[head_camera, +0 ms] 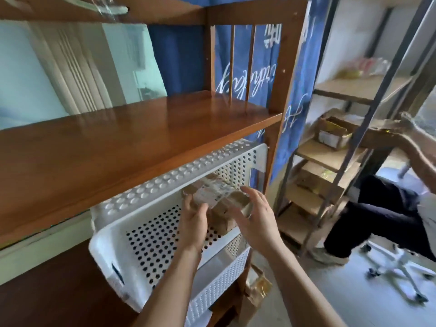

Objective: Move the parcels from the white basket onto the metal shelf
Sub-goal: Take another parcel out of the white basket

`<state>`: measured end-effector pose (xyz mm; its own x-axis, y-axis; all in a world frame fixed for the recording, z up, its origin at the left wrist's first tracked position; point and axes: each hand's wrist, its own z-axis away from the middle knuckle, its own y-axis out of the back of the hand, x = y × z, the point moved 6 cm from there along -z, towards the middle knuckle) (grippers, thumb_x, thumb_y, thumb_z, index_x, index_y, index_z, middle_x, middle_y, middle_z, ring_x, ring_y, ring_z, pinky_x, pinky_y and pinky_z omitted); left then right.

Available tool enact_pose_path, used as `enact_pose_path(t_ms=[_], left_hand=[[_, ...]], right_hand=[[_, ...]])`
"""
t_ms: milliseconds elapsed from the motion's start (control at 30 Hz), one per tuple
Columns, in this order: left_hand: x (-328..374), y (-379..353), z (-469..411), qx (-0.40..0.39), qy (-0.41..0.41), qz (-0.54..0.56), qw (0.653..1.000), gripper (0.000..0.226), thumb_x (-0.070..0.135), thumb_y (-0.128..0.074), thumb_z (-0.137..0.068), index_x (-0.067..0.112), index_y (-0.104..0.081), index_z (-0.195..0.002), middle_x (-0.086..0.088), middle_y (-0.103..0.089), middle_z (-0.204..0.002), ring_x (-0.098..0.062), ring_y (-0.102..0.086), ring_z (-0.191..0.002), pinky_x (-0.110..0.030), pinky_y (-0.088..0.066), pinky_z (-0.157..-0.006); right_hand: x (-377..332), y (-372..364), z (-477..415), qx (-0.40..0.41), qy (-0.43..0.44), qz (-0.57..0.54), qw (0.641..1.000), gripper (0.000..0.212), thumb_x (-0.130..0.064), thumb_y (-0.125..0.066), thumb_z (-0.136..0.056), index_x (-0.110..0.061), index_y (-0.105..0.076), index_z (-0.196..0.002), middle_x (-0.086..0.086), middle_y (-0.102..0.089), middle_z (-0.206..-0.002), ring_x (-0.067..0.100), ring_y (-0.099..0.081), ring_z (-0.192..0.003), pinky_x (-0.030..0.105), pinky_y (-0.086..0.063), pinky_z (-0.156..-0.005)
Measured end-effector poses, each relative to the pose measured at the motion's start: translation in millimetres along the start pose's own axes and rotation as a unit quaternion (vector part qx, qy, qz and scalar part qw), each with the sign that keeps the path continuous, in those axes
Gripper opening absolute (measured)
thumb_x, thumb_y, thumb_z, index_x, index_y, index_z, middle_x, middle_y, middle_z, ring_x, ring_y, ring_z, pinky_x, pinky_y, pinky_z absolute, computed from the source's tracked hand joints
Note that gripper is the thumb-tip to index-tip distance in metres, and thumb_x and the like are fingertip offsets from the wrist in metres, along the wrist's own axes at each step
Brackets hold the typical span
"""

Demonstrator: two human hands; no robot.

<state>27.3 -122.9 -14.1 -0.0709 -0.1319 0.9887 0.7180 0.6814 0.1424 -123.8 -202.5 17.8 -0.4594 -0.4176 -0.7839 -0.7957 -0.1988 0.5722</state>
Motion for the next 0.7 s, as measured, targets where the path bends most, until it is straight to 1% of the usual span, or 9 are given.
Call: enact_pose_path(t_ms=[67, 167, 267, 300, 367, 433, 500, 567, 700], left_hand=[[-11, -12, -12, 0.014, 0.059, 0.017, 0.998, 0.053, 0.039, -0.058, -0.092, 0.016, -0.056, -0.14, -0.01, -0.064, -0.141, -0.028, -0.062, -0.123, -0.048, -0.047, -0.106], [-20, -21, -17, 0.046, 0.126, 0.005, 0.991, 0.071, 0.036, -0.062, -0.099, 0.008, -0.031, -0.156, -0.013, -0.046, -0.157, -0.035, -0.044, -0.145, -0.044, -0.032, -0.12], [-24, -18, -21, 0.045, 0.124, 0.046, 0.99, 0.114, 0.079, -0.071, -0.068, 0.015, -0.037, -0.156, -0.012, -0.051, -0.157, -0.035, -0.051, -0.141, -0.052, -0.036, -0.119], [-28, -14, -20, 0.047, 0.136, 0.064, 0.988, 0.116, 0.084, -0.071, -0.059, 0.021, -0.044, -0.153, -0.01, -0.059, -0.15, -0.034, -0.058, -0.134, -0.055, -0.042, -0.114], [-30, -8, -13, 0.047, 0.158, 0.128, 0.978, 0.089, 0.066, -0.077, -0.071, 0.026, -0.051, -0.147, -0.008, -0.068, -0.138, -0.033, -0.068, -0.122, -0.056, -0.053, -0.104], [-18, -9, 0, 0.011, 0.142, 0.184, 0.973, 0.059, 0.041, -0.076, -0.087, 0.028, -0.057, -0.141, -0.008, -0.075, -0.127, -0.033, -0.074, -0.111, -0.058, -0.058, -0.096], [-11, -8, 13, -0.032, 0.122, 0.207, 0.97, 0.051, 0.037, -0.074, -0.089, 0.035, -0.058, -0.138, -0.007, -0.076, -0.125, -0.034, -0.075, -0.111, -0.06, -0.058, -0.093], [-3, 1, 29, -0.048, 0.1, 0.21, 0.971, 0.047, 0.034, -0.071, -0.092, 0.037, -0.057, -0.137, -0.008, -0.075, -0.126, -0.033, -0.074, -0.112, -0.06, -0.059, -0.093], [8, 25, 68, -0.086, 0.075, 0.21, 0.971, 0.044, 0.017, -0.068, -0.097, 0.031, -0.056, -0.137, -0.008, -0.079, -0.118, -0.032, -0.077, -0.105, -0.058, -0.061, -0.09]], right_hand=[[12, -11, -13, -0.019, -0.01, 0.018, 1.0, 0.057, -0.043, -0.067, -0.094, -0.02, -0.053, -0.145, 0.001, -0.06, -0.14, 0.017, -0.055, -0.128, 0.02, -0.036, -0.102], [23, -16, -24, -0.023, -0.039, 0.018, 0.999, 0.06, -0.049, -0.067, -0.088, -0.023, -0.057, -0.141, 0.002, -0.068, -0.131, 0.025, -0.062, -0.12, 0.037, -0.047, -0.104], [21, -10, -26, -0.004, -0.041, -0.034, 0.999, 0.047, -0.043, -0.075, -0.078, -0.029, -0.07, -0.123, -0.011, -0.077, -0.11, 0.004, -0.072, -0.095, 0.034, -0.058, -0.09], [19, -7, -25, 0.004, -0.036, -0.052, 0.998, 0.037, -0.04, -0.077, -0.076, -0.035, -0.071, -0.113, -0.018, -0.075, -0.101, -0.006, -0.069, -0.09, 0.029, -0.057, -0.086], [12, -4, -20, 0.015, -0.029, -0.095, 0.995, 0.031, -0.032, -0.08, -0.075, -0.042, -0.069, -0.103, -0.022, -0.069, -0.098, -0.012, -0.064, -0.094, 0.025, -0.054, -0.085], [6, -2, -9, 0.026, -0.041, -0.146, 0.988, 0.033, -0.032, -0.079, -0.072, -0.037, -0.07, -0.103, -0.011, -0.065, -0.1, -0.003, -0.064, -0.102, 0.036, -0.059, -0.088], [2, -2, 5, 0.038, -0.051, -0.204, 0.977, 0.036, -0.035, -0.076, -0.069, -0.034, -0.069, -0.104, -0.002, -0.062, -0.103, 0.008, -0.065, -0.109, 0.047, -0.063, -0.084], [-5, -1, 27, 0.051, -0.05, -0.255, 0.964, 0.033, -0.022, -0.08, -0.075, -0.028, -0.069, -0.106, 0.005, -0.065, -0.108, 0.018, -0.064, -0.114, 0.052, -0.065, -0.077], [-20, 8, 82, 0.088, -0.059, -0.303, 0.947, 0.037, -0.006, -0.083, -0.079, -0.027, -0.067, -0.105, 0.001, -0.069, -0.099, 0.01, -0.069, -0.099, 0.035, -0.065, -0.071]])
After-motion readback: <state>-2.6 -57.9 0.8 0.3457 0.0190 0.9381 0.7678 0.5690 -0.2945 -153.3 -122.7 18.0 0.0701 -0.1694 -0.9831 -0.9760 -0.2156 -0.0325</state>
